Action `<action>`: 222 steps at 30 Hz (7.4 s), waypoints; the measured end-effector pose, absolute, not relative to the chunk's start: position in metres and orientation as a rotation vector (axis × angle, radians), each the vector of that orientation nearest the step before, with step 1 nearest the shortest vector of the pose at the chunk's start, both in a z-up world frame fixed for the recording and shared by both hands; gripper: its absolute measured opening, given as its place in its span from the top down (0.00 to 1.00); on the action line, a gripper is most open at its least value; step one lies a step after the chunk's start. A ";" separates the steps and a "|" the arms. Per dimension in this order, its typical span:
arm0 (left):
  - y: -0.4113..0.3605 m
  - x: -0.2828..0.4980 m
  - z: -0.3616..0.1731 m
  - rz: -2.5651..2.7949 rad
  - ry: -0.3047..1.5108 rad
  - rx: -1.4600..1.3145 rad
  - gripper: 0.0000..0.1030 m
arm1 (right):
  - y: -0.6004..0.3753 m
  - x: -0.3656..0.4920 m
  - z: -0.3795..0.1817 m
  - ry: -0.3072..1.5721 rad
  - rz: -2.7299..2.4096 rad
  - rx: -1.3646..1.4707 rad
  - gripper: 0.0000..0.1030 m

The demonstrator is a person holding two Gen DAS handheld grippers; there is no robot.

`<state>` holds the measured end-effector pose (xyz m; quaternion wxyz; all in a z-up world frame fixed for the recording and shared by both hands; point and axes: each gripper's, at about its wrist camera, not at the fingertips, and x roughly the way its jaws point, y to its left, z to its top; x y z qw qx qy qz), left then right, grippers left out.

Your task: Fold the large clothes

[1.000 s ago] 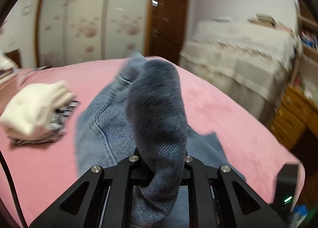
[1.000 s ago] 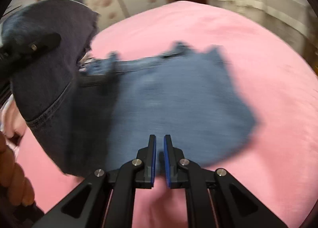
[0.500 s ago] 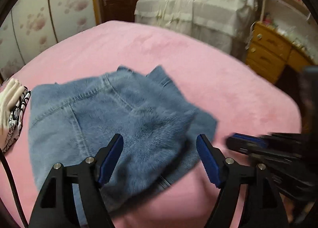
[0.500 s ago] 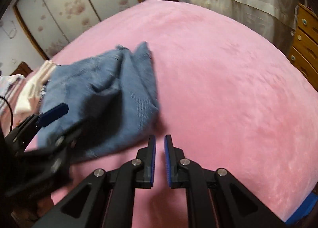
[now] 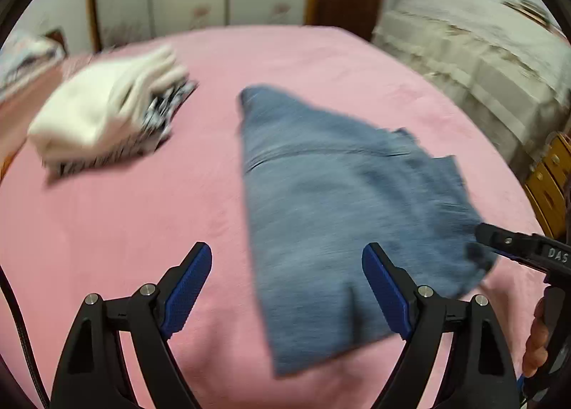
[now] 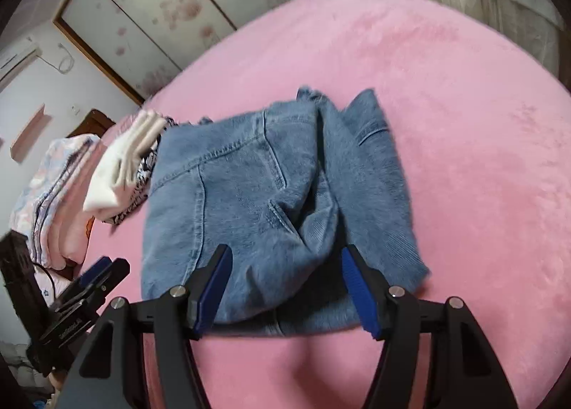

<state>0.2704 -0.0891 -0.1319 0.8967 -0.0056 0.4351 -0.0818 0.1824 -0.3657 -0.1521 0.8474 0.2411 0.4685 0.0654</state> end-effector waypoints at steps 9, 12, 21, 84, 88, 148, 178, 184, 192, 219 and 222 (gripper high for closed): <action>-0.091 0.294 -0.158 -0.198 0.955 -0.019 0.38 | -0.347 0.199 -0.124 0.895 0.187 0.327 0.85; -0.106 0.293 -0.150 -0.248 0.920 0.003 0.48 | -0.363 0.176 -0.105 0.788 0.159 0.365 0.85; -0.163 0.284 -0.168 -0.275 0.879 0.195 0.53 | -0.381 0.163 -0.181 0.921 -0.031 0.382 0.83; -0.112 0.274 -0.044 -0.298 0.969 0.051 0.30 | -0.342 0.155 -0.033 0.851 -0.037 0.012 0.51; -0.099 0.257 -0.032 -0.317 0.996 0.023 0.30 | -0.331 0.135 -0.012 0.822 -0.014 -0.029 0.35; -0.140 0.378 -0.216 -0.539 1.222 -0.255 0.37 | -0.405 0.270 -0.187 1.113 0.433 0.499 0.77; 0.046 0.194 -0.095 -0.382 1.247 -0.089 0.59 | -0.160 0.125 -0.084 1.142 0.575 0.316 0.82; 0.098 0.192 -0.057 -0.352 1.214 -0.073 0.59 | -0.113 0.144 -0.046 1.104 0.641 0.274 0.82; 0.163 0.278 0.029 -0.310 1.087 -0.008 0.59 | -0.046 0.242 0.026 0.982 0.677 0.284 0.82; 0.278 0.599 -0.062 0.011 0.957 0.077 0.16 | 0.027 0.518 -0.076 0.899 0.416 0.221 0.37; 0.268 0.585 -0.051 0.097 0.916 0.112 0.16 | 0.021 0.496 -0.060 0.879 0.405 0.201 0.37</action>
